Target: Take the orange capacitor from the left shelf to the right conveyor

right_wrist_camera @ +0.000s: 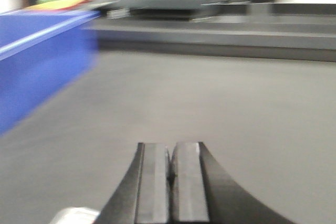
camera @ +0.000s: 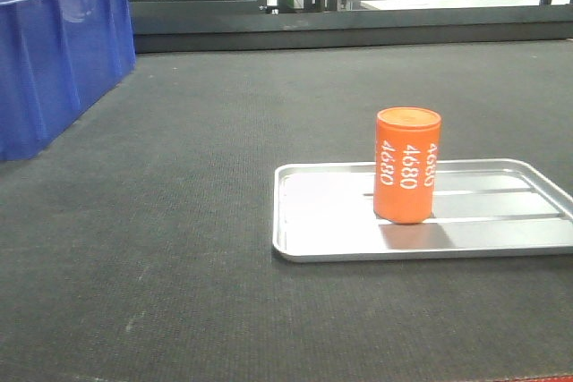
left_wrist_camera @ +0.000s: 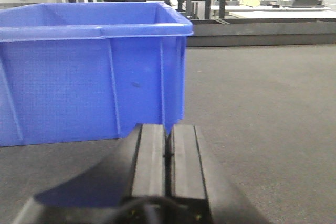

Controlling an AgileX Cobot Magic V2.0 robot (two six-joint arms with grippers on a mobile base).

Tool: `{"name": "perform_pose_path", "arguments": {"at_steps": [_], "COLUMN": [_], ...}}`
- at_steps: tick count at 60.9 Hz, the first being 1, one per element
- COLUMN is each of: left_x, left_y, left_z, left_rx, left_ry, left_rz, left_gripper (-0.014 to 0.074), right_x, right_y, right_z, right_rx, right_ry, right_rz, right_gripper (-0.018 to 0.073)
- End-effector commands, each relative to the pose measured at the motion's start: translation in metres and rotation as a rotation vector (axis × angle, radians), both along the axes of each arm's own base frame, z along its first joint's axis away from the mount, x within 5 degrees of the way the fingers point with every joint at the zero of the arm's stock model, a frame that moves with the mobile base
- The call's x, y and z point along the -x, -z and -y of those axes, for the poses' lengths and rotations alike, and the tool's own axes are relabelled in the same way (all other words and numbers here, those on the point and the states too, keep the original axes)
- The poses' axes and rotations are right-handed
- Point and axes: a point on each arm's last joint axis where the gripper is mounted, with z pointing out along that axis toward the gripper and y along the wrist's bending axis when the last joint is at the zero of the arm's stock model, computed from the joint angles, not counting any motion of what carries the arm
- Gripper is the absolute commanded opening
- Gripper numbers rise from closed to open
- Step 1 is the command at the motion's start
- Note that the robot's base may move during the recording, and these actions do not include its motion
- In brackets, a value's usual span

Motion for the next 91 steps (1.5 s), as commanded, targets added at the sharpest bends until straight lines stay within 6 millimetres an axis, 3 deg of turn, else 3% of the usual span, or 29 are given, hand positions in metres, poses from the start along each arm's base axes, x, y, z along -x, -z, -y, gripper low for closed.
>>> {"name": "perform_pose_path", "arguments": {"at_steps": [1, 10, 19, 33, 47, 91], "left_x": [0.000, 0.000, 0.000, 0.000, 0.000, 0.000], "left_y": [-0.010, -0.010, -0.010, -0.010, -0.010, -0.010], "left_z": [0.000, 0.000, 0.000, 0.000, 0.000, 0.000], "left_rx": [0.015, 0.015, 0.009, 0.015, 0.015, 0.015], "left_ry": [-0.002, -0.002, -0.002, -0.002, -0.002, -0.002], "left_rz": [0.087, 0.087, 0.087, 0.087, 0.087, 0.087], "left_gripper": [-0.0105, -0.0105, -0.0105, -0.0105, -0.0105, -0.0105], "right_x": [0.023, 0.060, 0.085, 0.089, 0.090, 0.090], "right_y": [-0.017, -0.004, 0.029, 0.097, 0.128, 0.124], "right_z": [0.017, 0.029, 0.031, 0.031, 0.033, 0.034], "right_rx": [0.005, 0.041, 0.043, 0.034, -0.040, 0.001], "right_ry": [0.094, 0.163, 0.160, 0.164, 0.186, 0.203], "right_rz": [0.054, 0.071, 0.191, 0.226, 0.146, 0.195], "right_gripper": [0.0055, 0.0055, 0.0055, 0.0055, 0.0055, 0.0055]}}
